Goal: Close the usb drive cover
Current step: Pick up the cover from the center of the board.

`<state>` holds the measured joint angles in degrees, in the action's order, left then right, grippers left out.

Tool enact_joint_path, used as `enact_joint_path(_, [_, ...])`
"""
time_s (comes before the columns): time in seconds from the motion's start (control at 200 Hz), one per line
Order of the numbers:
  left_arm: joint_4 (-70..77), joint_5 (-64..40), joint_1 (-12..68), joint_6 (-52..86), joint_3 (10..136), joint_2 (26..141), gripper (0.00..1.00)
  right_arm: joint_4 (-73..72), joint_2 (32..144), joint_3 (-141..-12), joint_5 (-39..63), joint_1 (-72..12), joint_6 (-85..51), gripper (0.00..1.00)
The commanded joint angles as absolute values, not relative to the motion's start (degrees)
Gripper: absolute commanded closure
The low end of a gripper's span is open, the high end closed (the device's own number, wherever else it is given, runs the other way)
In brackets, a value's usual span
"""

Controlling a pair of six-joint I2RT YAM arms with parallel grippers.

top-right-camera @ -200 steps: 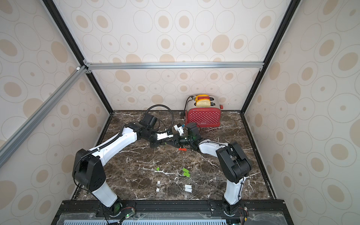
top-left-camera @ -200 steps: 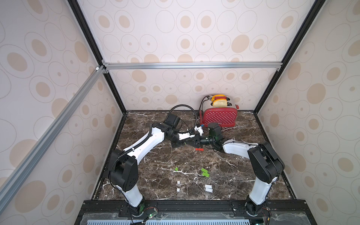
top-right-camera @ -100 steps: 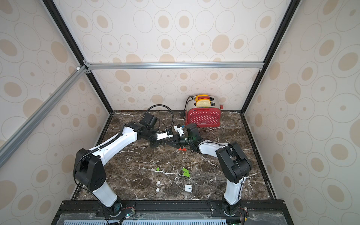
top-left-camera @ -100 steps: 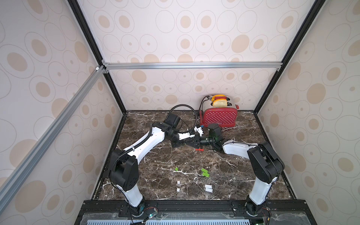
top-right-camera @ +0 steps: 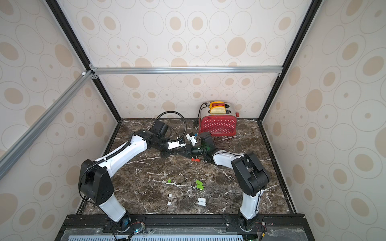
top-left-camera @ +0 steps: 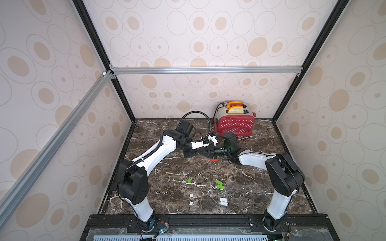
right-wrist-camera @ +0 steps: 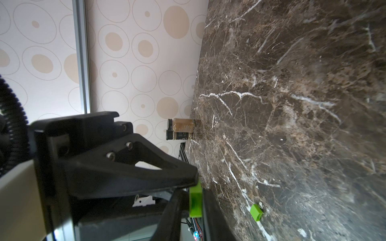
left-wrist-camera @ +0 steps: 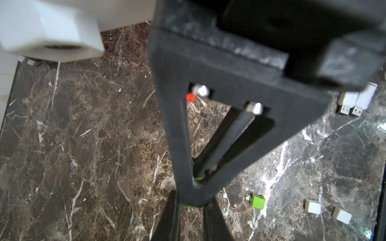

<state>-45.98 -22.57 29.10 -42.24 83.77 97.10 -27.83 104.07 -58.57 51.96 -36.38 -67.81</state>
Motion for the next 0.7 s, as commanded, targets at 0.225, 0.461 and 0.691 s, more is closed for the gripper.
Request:
enact_joint_path(0.225, [-44.9,-23.7,29.6,-42.2,86.8,97.6,0.86,-28.0,105.8,-59.6,53.9,-37.6,-68.0,0.86])
enact_joint_path(0.461, [-45.0,-23.8,29.6,-42.0,86.5,97.3,0.76,-28.3,105.5,-59.7,53.8,-37.5,-67.9,0.87])
enact_joint_path(0.691, [-44.9,-23.2,29.5,-42.0,84.4,95.3,0.56,-29.3,104.0,-58.0,53.2,-35.9,-67.7,0.90])
